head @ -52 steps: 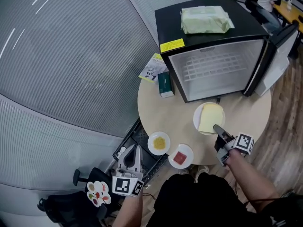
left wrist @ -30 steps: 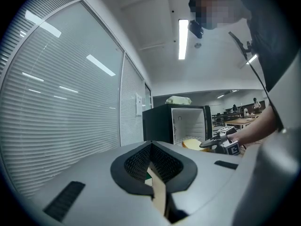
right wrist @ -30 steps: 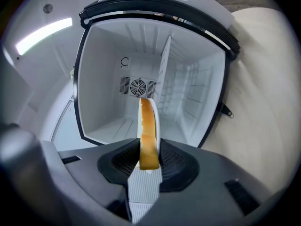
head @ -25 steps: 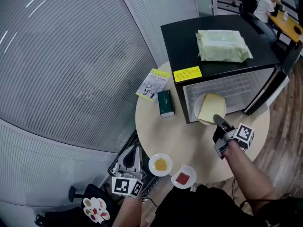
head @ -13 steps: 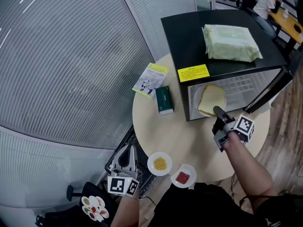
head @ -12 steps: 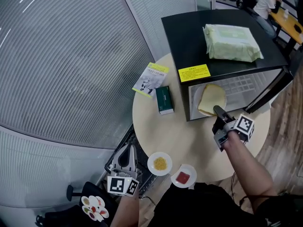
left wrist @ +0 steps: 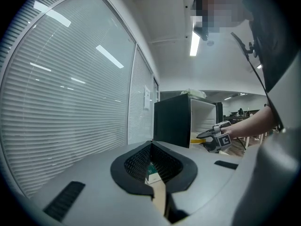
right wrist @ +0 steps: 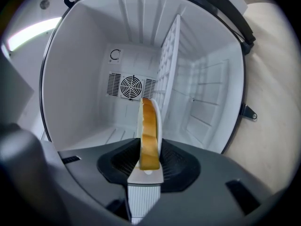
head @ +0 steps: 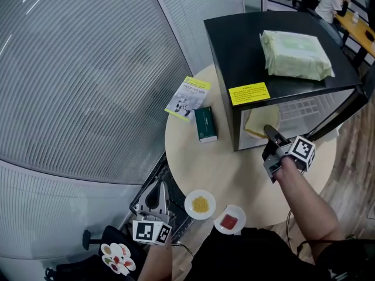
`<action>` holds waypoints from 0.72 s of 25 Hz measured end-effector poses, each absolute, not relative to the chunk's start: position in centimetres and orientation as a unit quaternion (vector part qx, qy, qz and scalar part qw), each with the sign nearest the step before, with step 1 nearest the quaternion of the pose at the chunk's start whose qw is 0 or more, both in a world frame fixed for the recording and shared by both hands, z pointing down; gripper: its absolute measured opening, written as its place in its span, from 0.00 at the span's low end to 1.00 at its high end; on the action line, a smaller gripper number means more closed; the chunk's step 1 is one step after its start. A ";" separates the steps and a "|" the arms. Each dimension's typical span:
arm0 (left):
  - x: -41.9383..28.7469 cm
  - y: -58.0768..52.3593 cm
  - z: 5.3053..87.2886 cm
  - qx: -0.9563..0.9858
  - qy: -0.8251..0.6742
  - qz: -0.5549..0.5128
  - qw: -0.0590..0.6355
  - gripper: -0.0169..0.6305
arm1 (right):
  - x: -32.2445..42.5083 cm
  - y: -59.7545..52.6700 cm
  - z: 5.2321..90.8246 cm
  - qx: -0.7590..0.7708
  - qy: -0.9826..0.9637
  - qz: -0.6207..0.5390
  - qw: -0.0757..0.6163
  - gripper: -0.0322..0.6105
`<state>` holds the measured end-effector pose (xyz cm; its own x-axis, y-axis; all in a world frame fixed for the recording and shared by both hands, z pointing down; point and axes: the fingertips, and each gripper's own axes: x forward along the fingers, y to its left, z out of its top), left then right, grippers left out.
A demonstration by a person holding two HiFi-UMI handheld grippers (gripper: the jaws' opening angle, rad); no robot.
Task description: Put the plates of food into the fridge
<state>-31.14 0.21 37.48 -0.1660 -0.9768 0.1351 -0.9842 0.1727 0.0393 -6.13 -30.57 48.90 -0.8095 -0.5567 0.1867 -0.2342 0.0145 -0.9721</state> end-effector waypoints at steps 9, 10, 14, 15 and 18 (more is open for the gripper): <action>-32.1 0.9 37.3 0.633 -0.771 0.029 0.062 0.03 | -7.3 -32.1 48.5 -0.284 0.693 -0.647 0.145 0.24; -32.1 1.0 37.2 0.632 -0.772 0.029 0.061 0.03 | -7.3 -32.2 48.4 -0.284 0.693 -0.647 0.146 0.24; -32.3 1.8 36.9 0.626 -0.777 0.030 0.060 0.03 | -7.3 -32.1 48.1 -0.280 0.708 -0.632 0.144 0.24; -32.3 1.9 36.8 0.625 -0.778 0.030 0.059 0.03 | -7.2 -32.0 48.0 -0.283 0.715 -0.623 0.142 0.24; -31.9 2.1 36.5 0.624 -0.778 0.031 0.057 0.03 | -6.7 -32.0 47.7 -0.298 0.735 -0.595 0.130 0.35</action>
<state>-31.91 2.14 36.48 -0.2137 -0.9686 0.1270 -0.9756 0.2182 0.0225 -6.70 -31.99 47.67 -0.7882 -0.5934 0.1631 -0.2835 0.1149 -0.9521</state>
